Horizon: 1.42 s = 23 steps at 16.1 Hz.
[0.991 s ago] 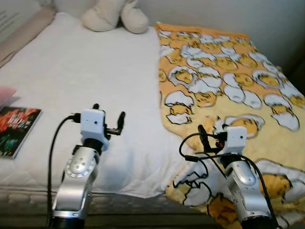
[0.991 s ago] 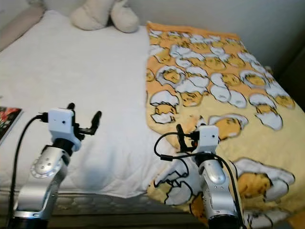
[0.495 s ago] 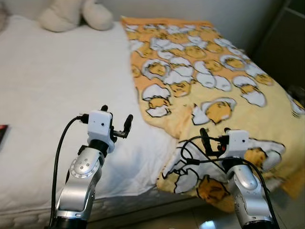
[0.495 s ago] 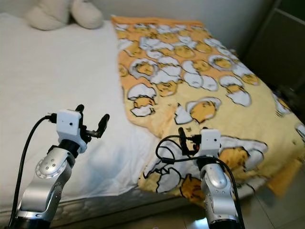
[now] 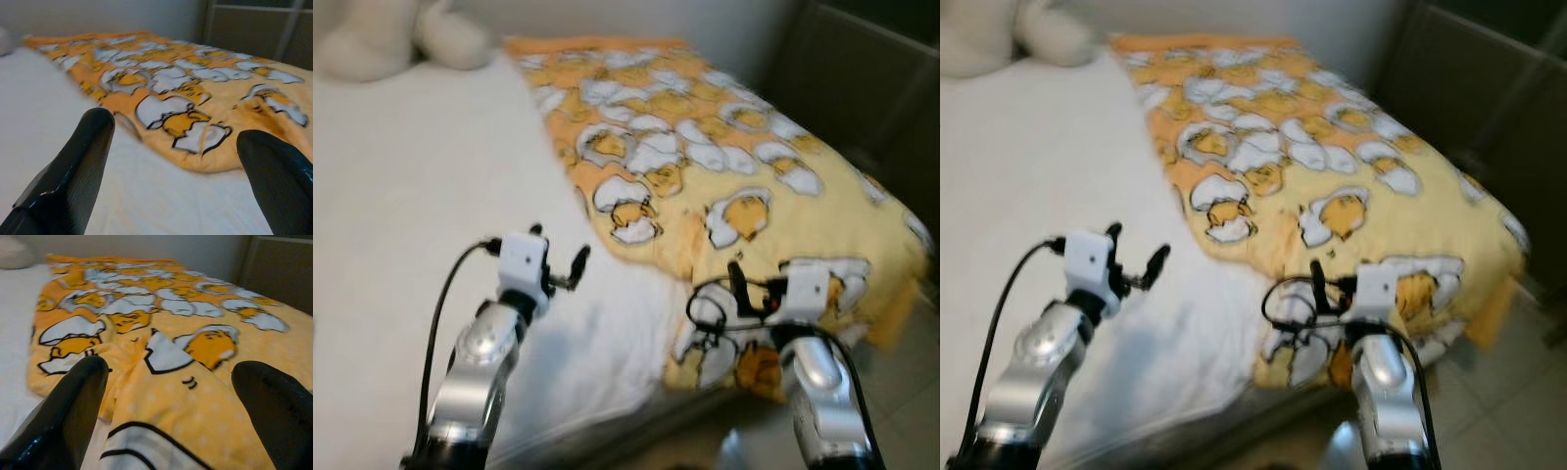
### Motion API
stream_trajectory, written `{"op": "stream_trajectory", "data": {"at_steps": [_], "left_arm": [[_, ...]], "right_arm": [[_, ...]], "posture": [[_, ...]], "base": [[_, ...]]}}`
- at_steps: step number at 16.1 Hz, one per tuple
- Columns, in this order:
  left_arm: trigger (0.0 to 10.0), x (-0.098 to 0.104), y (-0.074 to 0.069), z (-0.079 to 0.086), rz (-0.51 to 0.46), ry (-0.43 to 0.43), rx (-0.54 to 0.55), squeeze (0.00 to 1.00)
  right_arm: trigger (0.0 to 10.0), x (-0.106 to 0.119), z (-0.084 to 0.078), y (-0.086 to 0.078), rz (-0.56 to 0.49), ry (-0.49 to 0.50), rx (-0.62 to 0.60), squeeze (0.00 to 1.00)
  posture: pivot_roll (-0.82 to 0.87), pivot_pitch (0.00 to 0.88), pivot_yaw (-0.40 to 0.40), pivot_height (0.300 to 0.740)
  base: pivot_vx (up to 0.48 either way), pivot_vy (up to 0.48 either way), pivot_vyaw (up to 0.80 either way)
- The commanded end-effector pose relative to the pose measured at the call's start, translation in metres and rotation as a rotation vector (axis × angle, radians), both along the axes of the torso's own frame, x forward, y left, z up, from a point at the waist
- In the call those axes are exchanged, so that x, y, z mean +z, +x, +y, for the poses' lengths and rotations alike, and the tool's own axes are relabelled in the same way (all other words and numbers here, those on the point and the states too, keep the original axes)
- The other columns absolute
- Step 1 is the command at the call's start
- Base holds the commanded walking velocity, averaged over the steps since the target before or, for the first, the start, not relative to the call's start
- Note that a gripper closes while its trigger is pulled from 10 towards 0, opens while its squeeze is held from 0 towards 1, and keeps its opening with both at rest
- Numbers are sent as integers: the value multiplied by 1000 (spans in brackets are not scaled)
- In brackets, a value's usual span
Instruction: Clean up the room
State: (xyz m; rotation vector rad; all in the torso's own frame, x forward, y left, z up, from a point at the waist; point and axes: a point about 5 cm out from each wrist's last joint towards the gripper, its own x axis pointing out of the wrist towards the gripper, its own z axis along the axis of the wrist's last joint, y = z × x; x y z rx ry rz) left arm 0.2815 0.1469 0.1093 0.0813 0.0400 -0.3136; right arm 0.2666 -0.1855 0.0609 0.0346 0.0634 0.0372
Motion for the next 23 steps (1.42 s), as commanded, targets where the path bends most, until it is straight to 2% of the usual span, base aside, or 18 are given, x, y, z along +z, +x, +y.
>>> {"op": "stream_trajectory", "data": {"at_steps": [1, 7, 11, 13, 14, 16, 19, 21, 23], "left_arm": [[10000, 2, 2, -11, -6, -5, -45, 0], [10000, -1, 5, -13, -9, 24, -62, 0], [10000, 0, 8, -19, -35, -3, -57, 0], [10000, -2, 10, -22, -22, 3, -30, 0], [10000, -6, 12, -19, -11, 41, 15, 0], [10000, -5, 12, -19, -12, -12, 19, 0], [10000, -3, 11, -19, -20, -22, 25, 0], [10000, -4, 11, -15, -16, -60, 71, 0], [10000, -6, 6, -4, -13, -134, 139, 0]], "right_arm": [[10000, 5, -8, 1, -22, -7, -33, 0], [10000, -1, -8, -4, -13, 0, -50, 0], [10000, 3, -12, 0, -23, -17, -45, 0], [10000, 7, -12, 3, -39, -24, -46, 0], [10000, 8, -11, 3, -43, -26, -46, 0], [10000, 6, -10, 1, -39, -25, -43, 0], [10000, 5, -9, -1, -40, -21, -49, 0], [10000, 8, -11, -3, -73, 2, -67, 0], [10000, 9, -17, -9, -90, 23, -103, 0]], "posture": [[45, 0, -47, 740], [30, 0, -31, 740], [23, 0, -57, 740], [16, 0, -54, 740], [13, 0, -53, 740], [12, 0, -48, 740], [8, 0, -40, 740], [4, 0, -39, 740], [0, 0, -42, 740]], "base": [[0, 0, -700], [0, 0, -697], [0, -116, -702], [309, -201, -328], [0, 0, 0], [0, 0, 0], [302, 0, 0], [465, 0, 0], [454, 0, 0]]}}
